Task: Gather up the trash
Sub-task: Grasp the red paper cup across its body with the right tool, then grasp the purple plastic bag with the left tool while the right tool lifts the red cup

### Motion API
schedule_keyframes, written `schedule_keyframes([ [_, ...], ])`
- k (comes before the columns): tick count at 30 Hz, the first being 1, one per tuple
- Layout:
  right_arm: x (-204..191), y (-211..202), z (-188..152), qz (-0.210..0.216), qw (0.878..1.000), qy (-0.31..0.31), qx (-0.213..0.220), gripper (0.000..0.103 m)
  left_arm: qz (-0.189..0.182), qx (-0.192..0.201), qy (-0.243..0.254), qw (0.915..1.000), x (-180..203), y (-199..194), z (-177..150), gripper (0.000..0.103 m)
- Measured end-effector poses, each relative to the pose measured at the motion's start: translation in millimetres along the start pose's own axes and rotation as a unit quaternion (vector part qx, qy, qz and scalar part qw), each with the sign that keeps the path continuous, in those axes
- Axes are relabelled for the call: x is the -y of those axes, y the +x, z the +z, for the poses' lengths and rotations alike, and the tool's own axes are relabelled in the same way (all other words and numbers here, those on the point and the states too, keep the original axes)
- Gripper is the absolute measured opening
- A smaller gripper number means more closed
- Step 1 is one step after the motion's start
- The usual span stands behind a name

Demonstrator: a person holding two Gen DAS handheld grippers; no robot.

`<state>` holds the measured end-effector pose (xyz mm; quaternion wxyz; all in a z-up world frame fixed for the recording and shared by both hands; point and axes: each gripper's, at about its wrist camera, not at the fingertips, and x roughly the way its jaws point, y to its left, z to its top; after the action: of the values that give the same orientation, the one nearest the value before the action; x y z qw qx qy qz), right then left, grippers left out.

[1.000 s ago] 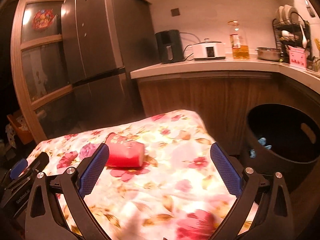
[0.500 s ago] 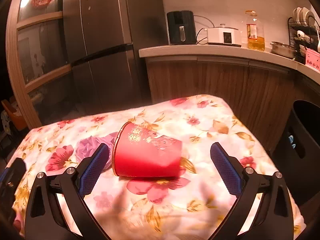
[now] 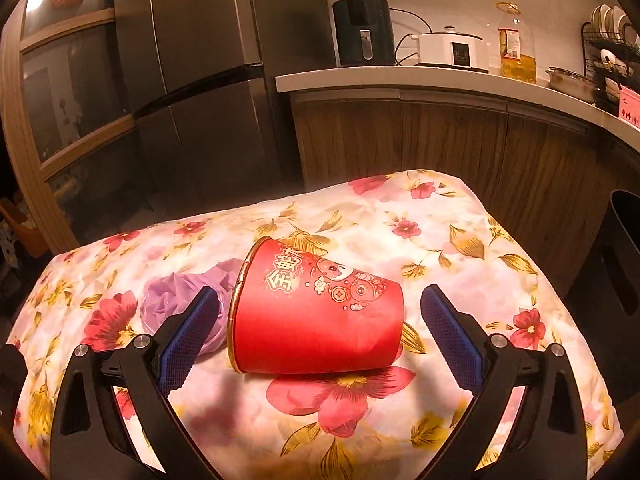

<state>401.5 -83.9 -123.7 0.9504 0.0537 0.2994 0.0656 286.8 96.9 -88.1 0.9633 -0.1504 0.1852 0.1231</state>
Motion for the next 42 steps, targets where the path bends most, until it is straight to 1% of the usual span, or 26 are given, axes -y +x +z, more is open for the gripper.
schedule_keyframes([
  [2,0,2,-1,0.001,1.0,0.0,-0.004,0.097,-0.001,0.0,0.002,1.0,1,1,0,0.094],
  [7,1,5,-2,0.004,1.0,0.002,-0.01,0.086,-0.001,-0.002,0.003,1.0,2,2,1,0.094],
  [11,2,3,-1,0.008,1.0,0.003,-0.003,0.085,-0.006,-0.006,0.011,0.9999,7,5,1,0.094],
  [19,12,-7,-2,0.011,1.0,0.02,0.007,0.085,-0.018,-0.031,0.021,0.9991,17,25,3,0.094],
  [25,21,-26,-3,0.005,1.0,0.015,0.027,0.085,-0.028,-0.06,0.012,0.9977,22,50,5,0.094],
  [29,27,-40,-4,0.003,0.999,0.011,0.044,0.085,-0.033,-0.078,0.017,0.9963,31,67,5,0.094],
  [34,35,-54,-4,0.009,0.998,0.016,0.059,0.085,-0.039,-0.111,0.024,0.9928,45,91,4,0.094],
  [35,37,-57,-3,0.011,0.998,0.018,0.063,0.085,-0.039,-0.12,0.026,0.9916,48,97,3,0.092],
  [38,41,-67,-2,0.018,0.997,0.019,0.072,0.085,-0.043,-0.145,0.028,0.988,52,111,0,0.082],
  [40,42,-71,-2,0.021,0.997,0.019,0.077,0.085,-0.045,-0.162,0.032,0.9853,55,119,-3,0.068],
  [41,43,-73,-1,0.023,0.997,0.019,0.077,0.085,-0.049,-0.171,0.035,0.9834,57,123,-5,0.063],
  [42,43,-74,-2,0.024,0.996,0.019,0.079,0.085,-0.052,-0.179,0.036,0.9819,58,127,-7,0.055],
])
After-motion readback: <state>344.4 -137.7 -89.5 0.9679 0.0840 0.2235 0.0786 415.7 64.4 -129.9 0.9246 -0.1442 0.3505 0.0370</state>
